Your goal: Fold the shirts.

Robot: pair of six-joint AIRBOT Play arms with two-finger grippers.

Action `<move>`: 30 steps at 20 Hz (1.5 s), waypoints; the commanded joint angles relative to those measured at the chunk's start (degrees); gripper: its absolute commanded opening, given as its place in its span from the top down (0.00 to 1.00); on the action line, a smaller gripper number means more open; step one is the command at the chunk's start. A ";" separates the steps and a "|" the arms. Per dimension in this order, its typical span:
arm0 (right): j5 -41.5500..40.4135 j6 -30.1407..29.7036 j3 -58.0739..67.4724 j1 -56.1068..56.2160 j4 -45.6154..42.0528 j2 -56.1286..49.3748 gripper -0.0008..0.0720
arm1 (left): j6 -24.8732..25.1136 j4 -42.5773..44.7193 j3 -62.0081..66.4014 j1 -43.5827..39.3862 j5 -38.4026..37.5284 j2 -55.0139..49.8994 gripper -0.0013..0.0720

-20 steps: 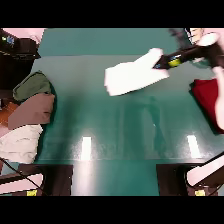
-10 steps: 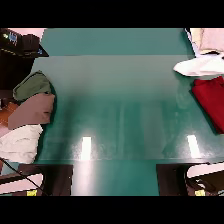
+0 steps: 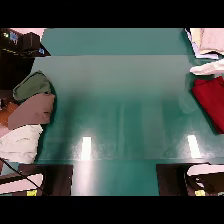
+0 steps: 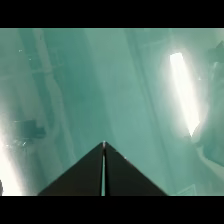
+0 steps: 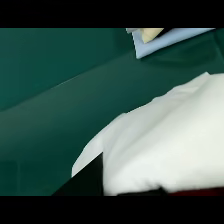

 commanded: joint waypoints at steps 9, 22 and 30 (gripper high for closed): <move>15.21 13.18 -0.02 -0.98 -24.17 10.16 0.97 | 1.09 -0.09 0.00 0.00 -0.20 -0.02 0.95; 31.41 19.87 0.02 0.22 -39.10 10.29 0.49 | 1.95 -0.09 0.00 0.00 -0.04 -0.02 0.95; 26.10 20.94 0.00 13.99 -22.73 18.21 0.90 | 1.90 -0.11 0.02 0.00 3.32 -0.02 0.95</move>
